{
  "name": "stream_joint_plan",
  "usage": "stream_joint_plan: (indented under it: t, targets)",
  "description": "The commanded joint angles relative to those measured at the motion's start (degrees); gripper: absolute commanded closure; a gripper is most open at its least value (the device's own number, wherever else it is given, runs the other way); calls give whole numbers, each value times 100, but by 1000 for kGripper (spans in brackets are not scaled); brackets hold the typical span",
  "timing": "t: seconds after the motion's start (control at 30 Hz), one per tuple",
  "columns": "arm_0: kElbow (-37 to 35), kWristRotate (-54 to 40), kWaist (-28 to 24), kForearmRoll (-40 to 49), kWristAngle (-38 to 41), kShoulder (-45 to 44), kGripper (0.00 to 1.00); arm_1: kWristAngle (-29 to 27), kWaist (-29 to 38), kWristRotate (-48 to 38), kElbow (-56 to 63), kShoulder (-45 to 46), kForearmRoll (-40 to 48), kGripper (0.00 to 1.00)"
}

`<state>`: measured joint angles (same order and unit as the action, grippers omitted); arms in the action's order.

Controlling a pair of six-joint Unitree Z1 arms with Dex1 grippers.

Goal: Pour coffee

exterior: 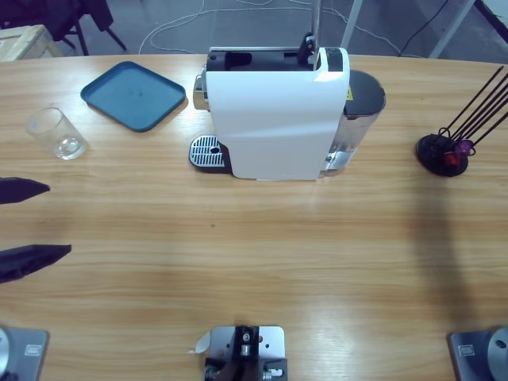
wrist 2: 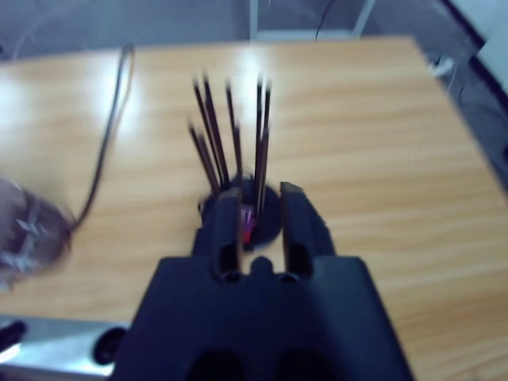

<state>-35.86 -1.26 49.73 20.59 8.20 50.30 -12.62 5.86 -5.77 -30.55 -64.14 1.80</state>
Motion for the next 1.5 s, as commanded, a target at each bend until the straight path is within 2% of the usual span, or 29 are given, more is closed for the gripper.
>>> stream_joint_plan:
  t: [0.03,0.4,0.47,0.63,0.67,0.73,0.8,1.3,1.37,1.5]
  targets:
    - [202,73,-51,-55,-47,-63,36,223,91,-205,729,-934,643,294]
    - [215,131,-51,-55,-43,-73,36,264,91,-205,975,-1969,1742,325]
    - [220,166,-51,-55,-47,-68,36,257,91,-205,1032,-2073,1898,361]
    - [220,182,-51,-55,-56,-64,36,243,84,-203,1118,-2438,2320,366]
    - [220,195,-51,-55,-56,-64,36,234,79,-203,1112,-2454,2366,398]
    - [220,196,-51,-55,-56,-59,36,229,53,-196,1111,-2445,2378,410]
    - [220,202,-51,-55,-56,-55,36,239,17,-171,1105,-2451,2399,530]
    - [246,214,-51,-55,-47,-54,36,204,-128,-122,1049,-2572,2475,538]
    - [246,214,-51,-55,-47,-55,36,204,-146,-96,1044,-2593,2490,657]
    - [255,214,-51,-55,-56,-55,36,199,-155,-82,1033,-2667,2497,662]
